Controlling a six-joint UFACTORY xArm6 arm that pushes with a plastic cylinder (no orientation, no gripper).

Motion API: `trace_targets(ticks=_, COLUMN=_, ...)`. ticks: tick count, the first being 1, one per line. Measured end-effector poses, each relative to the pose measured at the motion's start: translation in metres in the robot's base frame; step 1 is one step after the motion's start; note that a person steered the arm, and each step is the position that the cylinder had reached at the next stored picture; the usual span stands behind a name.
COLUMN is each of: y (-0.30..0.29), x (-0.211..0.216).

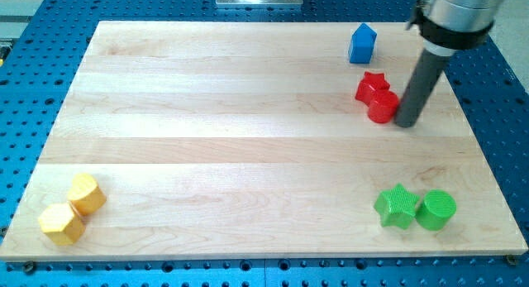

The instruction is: Slide the red circle towards the top right side of the yellow blocks

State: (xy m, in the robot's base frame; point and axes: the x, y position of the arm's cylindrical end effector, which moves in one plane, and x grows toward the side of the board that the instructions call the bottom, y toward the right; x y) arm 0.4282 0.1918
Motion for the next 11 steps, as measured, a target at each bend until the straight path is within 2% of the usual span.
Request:
trace_targets(ticks=1, y=-0.069, x=0.000)
trace_targets(ticks=3, y=-0.027, x=-0.010)
trace_targets(ticks=4, y=-0.036, x=-0.029)
trace_targets(ticks=6, y=-0.205, x=-0.029)
trace_targets(ticks=7, y=-0.162, x=-0.032)
trace_targets(ticks=8, y=-0.156, x=-0.067)
trace_targets(ticks=9, y=-0.207, x=-0.079)
trace_targets(ticks=10, y=-0.253, x=-0.067)
trace_targets(ticks=11, y=-0.213, x=-0.035)
